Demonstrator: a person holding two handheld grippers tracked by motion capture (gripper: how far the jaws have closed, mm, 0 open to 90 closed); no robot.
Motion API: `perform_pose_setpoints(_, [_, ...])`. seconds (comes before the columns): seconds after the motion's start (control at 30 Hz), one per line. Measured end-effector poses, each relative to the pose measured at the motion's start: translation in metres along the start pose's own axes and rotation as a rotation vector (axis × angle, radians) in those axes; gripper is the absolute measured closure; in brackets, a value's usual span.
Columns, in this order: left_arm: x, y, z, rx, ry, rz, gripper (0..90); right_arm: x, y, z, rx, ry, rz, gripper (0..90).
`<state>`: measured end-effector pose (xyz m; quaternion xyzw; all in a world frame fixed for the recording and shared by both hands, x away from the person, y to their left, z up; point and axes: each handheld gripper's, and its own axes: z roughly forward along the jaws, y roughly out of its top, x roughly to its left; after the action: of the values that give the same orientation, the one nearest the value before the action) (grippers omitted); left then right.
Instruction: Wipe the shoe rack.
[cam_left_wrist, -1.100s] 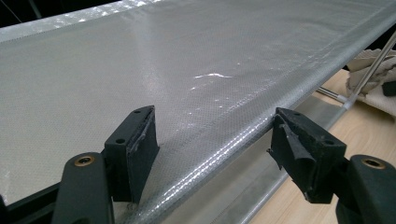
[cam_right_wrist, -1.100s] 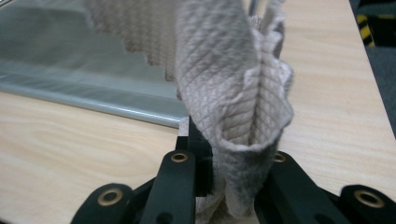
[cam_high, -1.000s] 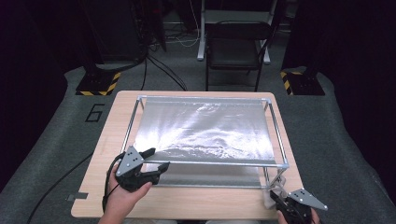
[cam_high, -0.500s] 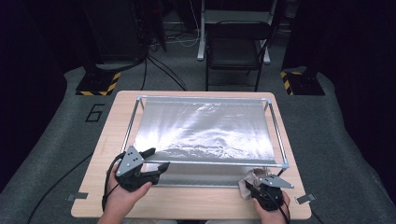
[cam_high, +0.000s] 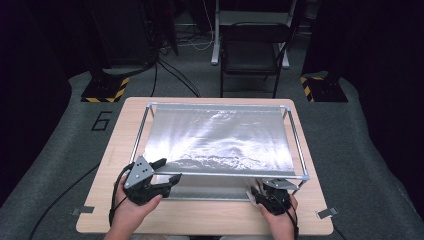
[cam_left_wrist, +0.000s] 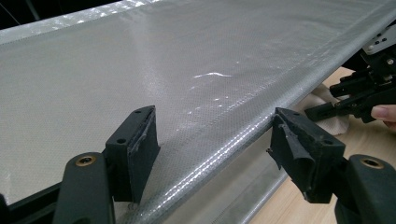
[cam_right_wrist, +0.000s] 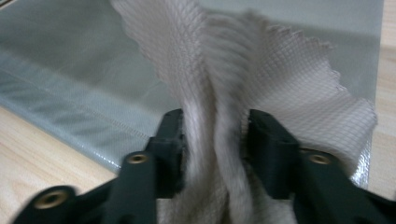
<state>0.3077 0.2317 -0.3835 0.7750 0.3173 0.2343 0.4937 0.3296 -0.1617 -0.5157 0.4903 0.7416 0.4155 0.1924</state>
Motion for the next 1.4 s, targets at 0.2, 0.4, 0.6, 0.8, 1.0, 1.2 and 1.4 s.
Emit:
perform_pose_setpoints(0.2, [0.000, 0.000, 0.000, 0.001, 0.001, -0.001, 32.1, 0.004, 0.001, -0.006, -0.046, -0.017, 0.015, 56.1])
perform_pose_setpoints(0.4, [0.000, 0.000, 0.000, 0.002, 0.000, -0.002, 32.1, -0.001, -0.003, -0.001, 0.002, -0.044, -0.011, 74.2])
perform_pose_setpoints(0.6, [0.000, 0.001, 0.001, -0.001, 0.003, -0.005, 32.1, -0.006, -0.006, -0.001, 0.039, -0.083, 0.039, 75.3])
perform_pose_setpoints(0.8, [0.000, 0.001, 0.000, 0.002, 0.000, -0.005, 32.1, -0.010, -0.009, -0.002, 0.028, -0.123, 0.050, 64.8])
perform_pose_setpoints(1.0, [0.000, 0.001, 0.000, 0.004, 0.000, -0.004, 32.0, -0.006, -0.009, -0.001, 0.035, -0.119, -0.004, 57.2])
perform_pose_setpoints(1.2, [0.000, 0.001, 0.000, 0.004, 0.000, -0.004, 32.0, -0.006, -0.009, -0.005, -0.015, -0.084, 0.031, 65.8])
perform_pose_setpoints(1.4, [0.000, 0.001, 0.000, 0.004, -0.001, -0.004, 32.0, -0.004, -0.008, -0.010, -0.046, -0.086, 0.052, 56.9])
